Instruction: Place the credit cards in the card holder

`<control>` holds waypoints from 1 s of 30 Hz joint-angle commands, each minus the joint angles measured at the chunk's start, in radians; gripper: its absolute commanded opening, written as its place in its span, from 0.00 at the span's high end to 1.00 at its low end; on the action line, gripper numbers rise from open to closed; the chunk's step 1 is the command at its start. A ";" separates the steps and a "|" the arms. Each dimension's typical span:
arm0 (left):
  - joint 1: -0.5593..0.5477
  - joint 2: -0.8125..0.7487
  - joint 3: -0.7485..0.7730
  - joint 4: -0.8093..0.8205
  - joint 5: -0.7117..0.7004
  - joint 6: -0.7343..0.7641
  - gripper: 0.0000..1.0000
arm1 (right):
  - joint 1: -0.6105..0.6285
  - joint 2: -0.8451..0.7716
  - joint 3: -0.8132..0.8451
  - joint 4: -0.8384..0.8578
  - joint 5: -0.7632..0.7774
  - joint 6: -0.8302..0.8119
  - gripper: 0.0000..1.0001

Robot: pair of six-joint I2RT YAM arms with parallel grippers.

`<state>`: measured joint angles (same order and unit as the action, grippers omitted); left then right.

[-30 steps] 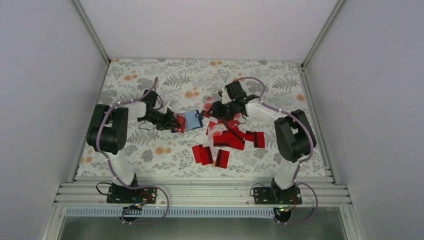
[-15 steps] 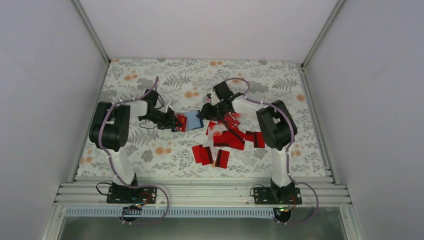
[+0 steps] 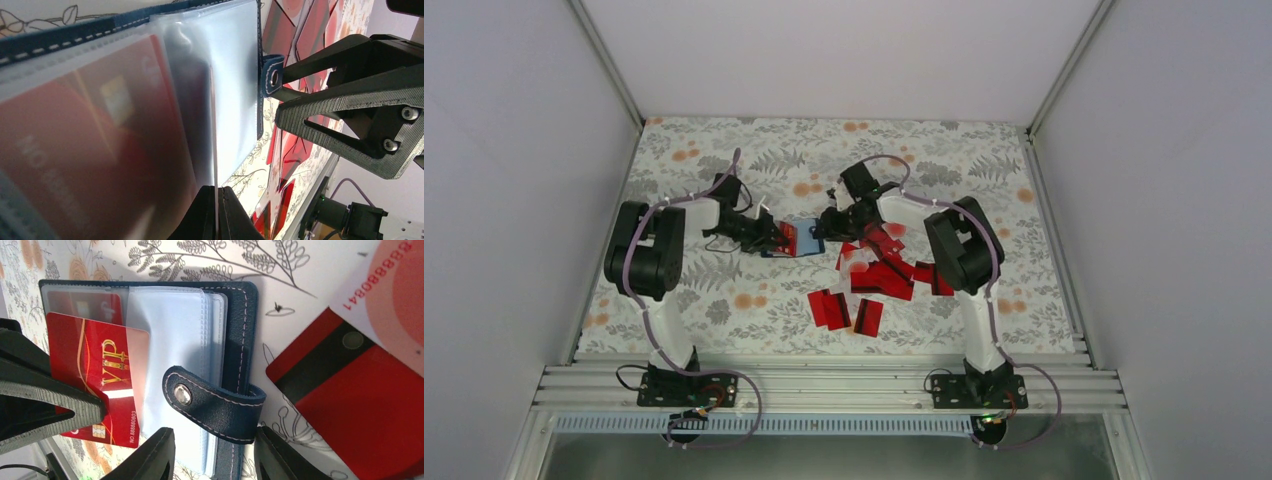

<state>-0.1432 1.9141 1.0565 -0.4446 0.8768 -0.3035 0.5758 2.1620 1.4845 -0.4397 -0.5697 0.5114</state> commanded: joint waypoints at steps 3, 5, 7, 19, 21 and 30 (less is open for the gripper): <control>0.001 0.035 0.021 0.041 0.030 0.000 0.98 | 0.011 0.067 0.050 -0.070 0.015 -0.050 0.60; 0.001 0.045 0.020 0.054 0.033 -0.004 0.98 | 0.010 0.077 0.064 -0.080 0.013 -0.059 0.60; 0.002 0.051 0.021 0.058 0.025 -0.004 0.98 | 0.011 0.084 0.072 -0.086 0.007 -0.064 0.60; 0.004 0.043 0.020 0.104 -0.027 -0.029 0.98 | 0.010 0.123 0.099 -0.132 -0.004 -0.108 0.60; 0.004 0.042 0.019 0.113 -0.033 -0.033 0.98 | 0.011 0.124 0.095 -0.138 -0.006 -0.114 0.61; 0.005 0.035 0.019 0.139 -0.058 -0.057 0.98 | 0.011 0.148 0.089 -0.155 -0.009 -0.133 0.62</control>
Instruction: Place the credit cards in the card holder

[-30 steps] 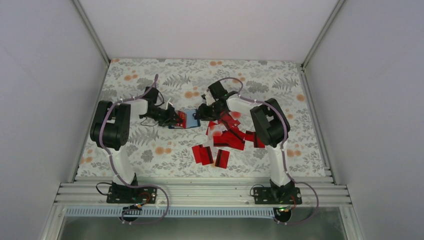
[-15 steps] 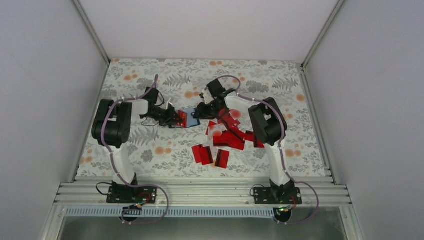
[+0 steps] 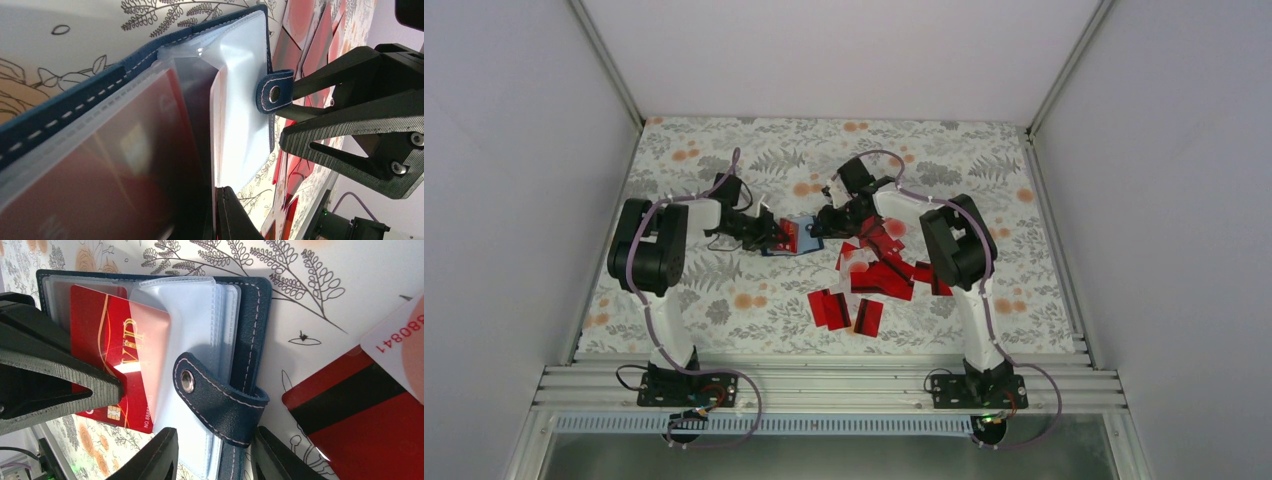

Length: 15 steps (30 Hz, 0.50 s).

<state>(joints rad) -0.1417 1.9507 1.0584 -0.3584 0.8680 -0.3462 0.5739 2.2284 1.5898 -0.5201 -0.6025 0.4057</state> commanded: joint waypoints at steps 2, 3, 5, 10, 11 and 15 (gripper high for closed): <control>0.004 -0.005 0.012 0.060 -0.054 -0.016 0.97 | 0.012 0.089 -0.018 -0.077 0.024 -0.028 0.63; 0.006 -0.007 0.011 0.063 -0.056 -0.019 0.98 | 0.012 0.092 -0.019 -0.077 0.021 -0.028 0.63; 0.007 -0.008 0.008 0.074 -0.057 -0.027 0.98 | 0.012 0.099 -0.019 -0.078 0.017 -0.030 0.63; 0.007 -0.015 -0.011 0.112 -0.055 -0.054 0.97 | 0.012 0.107 -0.018 -0.080 0.008 -0.033 0.63; 0.007 -0.015 -0.016 0.123 -0.054 -0.062 0.97 | 0.012 0.109 -0.019 -0.081 0.009 -0.034 0.64; 0.004 -0.023 -0.031 0.157 -0.047 -0.081 0.97 | 0.013 0.114 -0.017 -0.083 0.009 -0.031 0.67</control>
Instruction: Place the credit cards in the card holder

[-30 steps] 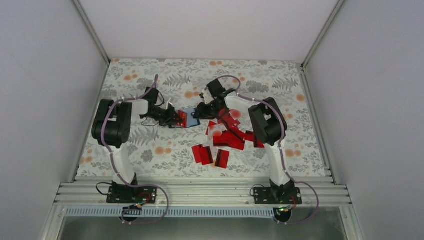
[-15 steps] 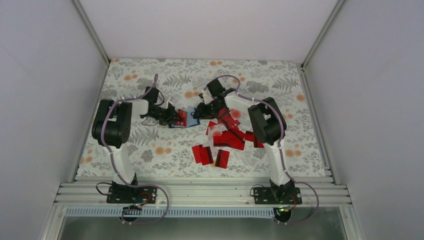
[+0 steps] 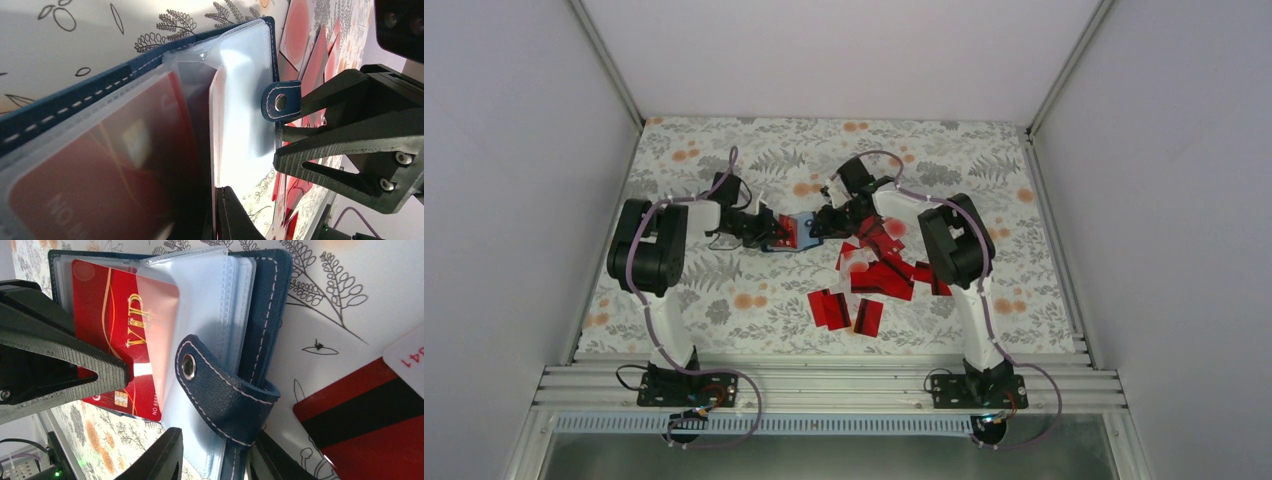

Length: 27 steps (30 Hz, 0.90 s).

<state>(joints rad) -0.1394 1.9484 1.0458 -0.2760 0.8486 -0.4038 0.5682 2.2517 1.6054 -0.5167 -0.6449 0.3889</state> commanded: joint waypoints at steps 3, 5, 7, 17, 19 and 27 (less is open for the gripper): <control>0.001 -0.028 -0.022 0.071 -0.033 -0.016 0.97 | 0.018 0.096 -0.035 -0.092 0.056 -0.011 0.73; 0.001 -0.037 -0.027 0.069 -0.040 -0.008 0.97 | 0.018 0.099 -0.034 -0.095 0.060 -0.010 0.80; 0.001 -0.041 -0.029 0.062 -0.050 0.004 0.97 | 0.019 0.102 -0.033 -0.097 0.060 -0.009 0.85; 0.003 -0.067 -0.065 0.103 -0.067 -0.013 0.96 | 0.019 0.121 -0.037 -0.092 0.045 0.006 0.96; 0.003 -0.075 -0.069 0.107 -0.077 -0.017 0.96 | 0.019 0.124 -0.038 -0.095 0.050 0.008 0.96; 0.003 -0.070 -0.100 0.198 -0.065 -0.066 0.97 | 0.018 0.129 -0.044 -0.093 0.044 0.008 0.96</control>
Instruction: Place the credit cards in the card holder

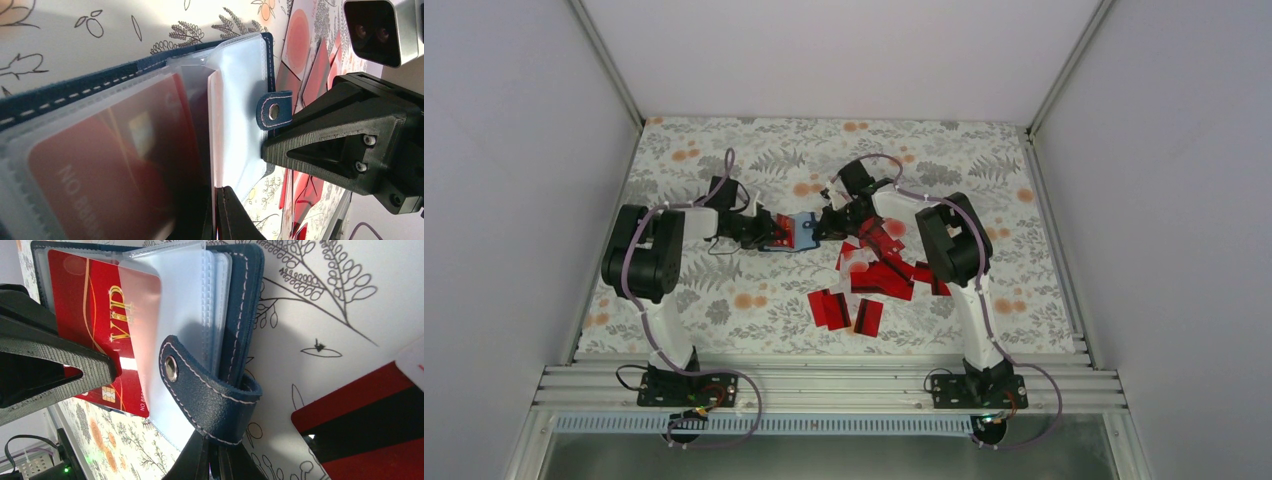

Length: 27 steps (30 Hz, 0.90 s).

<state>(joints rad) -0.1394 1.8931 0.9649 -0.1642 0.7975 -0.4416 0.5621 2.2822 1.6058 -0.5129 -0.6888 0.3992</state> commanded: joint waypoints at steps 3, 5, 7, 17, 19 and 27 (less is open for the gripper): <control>0.004 -0.005 -0.024 0.095 -0.018 -0.032 0.96 | 0.024 0.100 -0.044 -0.100 0.087 -0.003 0.96; 0.006 -0.005 -0.031 0.103 -0.025 -0.038 0.96 | 0.024 0.101 -0.046 -0.101 0.087 -0.004 0.96; 0.006 -0.006 -0.034 0.113 -0.029 -0.045 0.96 | 0.024 0.100 -0.046 -0.102 0.087 -0.007 0.96; 0.009 -0.017 -0.047 0.146 -0.060 -0.040 0.96 | 0.025 0.099 -0.046 -0.111 0.087 -0.016 0.96; 0.009 -0.016 -0.053 0.149 -0.063 -0.031 0.96 | 0.025 0.097 -0.047 -0.112 0.087 -0.017 0.96; 0.009 -0.027 -0.017 0.031 -0.121 0.087 0.96 | 0.024 0.096 -0.052 -0.113 0.087 -0.020 0.96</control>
<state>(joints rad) -0.1368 1.8835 0.9279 -0.0860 0.7719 -0.4435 0.5617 2.2822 1.6058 -0.5137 -0.6910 0.3981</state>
